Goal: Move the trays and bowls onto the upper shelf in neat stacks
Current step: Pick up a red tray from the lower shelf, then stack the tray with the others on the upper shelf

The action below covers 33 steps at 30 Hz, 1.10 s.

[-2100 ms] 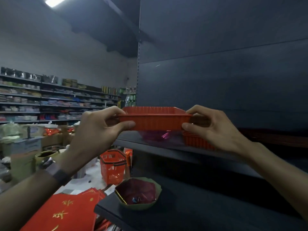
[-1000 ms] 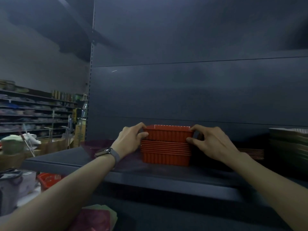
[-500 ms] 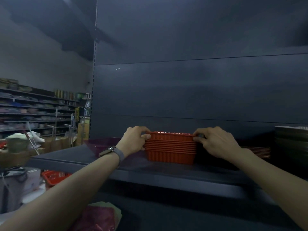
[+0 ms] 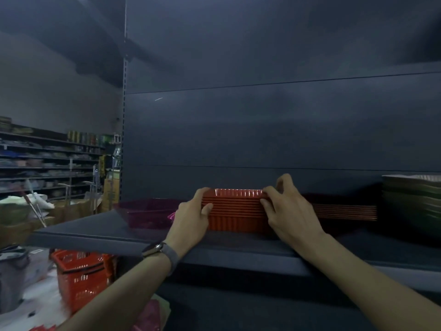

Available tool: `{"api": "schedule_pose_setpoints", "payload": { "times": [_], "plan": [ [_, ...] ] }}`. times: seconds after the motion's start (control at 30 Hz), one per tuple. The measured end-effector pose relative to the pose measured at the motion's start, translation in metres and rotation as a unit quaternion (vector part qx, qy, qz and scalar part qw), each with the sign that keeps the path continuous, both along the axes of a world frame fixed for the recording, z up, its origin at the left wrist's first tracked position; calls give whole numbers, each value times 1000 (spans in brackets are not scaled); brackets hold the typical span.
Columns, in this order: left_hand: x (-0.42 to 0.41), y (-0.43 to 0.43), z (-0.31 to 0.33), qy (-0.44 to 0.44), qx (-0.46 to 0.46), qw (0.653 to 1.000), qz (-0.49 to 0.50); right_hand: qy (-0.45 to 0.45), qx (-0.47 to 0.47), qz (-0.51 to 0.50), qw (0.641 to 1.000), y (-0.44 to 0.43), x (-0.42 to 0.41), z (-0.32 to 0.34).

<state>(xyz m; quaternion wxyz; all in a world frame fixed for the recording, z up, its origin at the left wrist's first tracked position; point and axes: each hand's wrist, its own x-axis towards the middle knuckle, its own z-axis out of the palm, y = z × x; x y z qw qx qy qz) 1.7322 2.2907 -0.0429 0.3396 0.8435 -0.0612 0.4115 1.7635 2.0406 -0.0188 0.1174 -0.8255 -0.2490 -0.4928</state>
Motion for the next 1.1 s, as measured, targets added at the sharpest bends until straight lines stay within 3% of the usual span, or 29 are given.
{"api": "schedule_pose_setpoints", "payload": {
  "times": [0.13, 0.3, 0.43, 0.93, 1.03, 1.1],
  "plan": [
    [-2, 0, 0, 13, 16, 1000, -8, 41, -42, -61, 996, 3, -5, -2],
    [-3, 0, -3, 23, 30, 999, -6, 104, -12, -39, 994, 0, -7, -1],
    [0, 5, -3, 25, 11, 1000, -13, 124, -41, -66, 989, 4, -10, -3],
    [-12, -2, -2, 23, -29, 999, -7, 153, -61, -81, 983, 4, -23, 1],
    [-28, 0, -1, 17, -46, 999, 6, 110, -83, -87, 987, 6, -30, 3],
    [-40, 11, 1, 0, -11, 1000, 18, 69, -97, -81, 990, 14, -36, 2]
  ]
}}
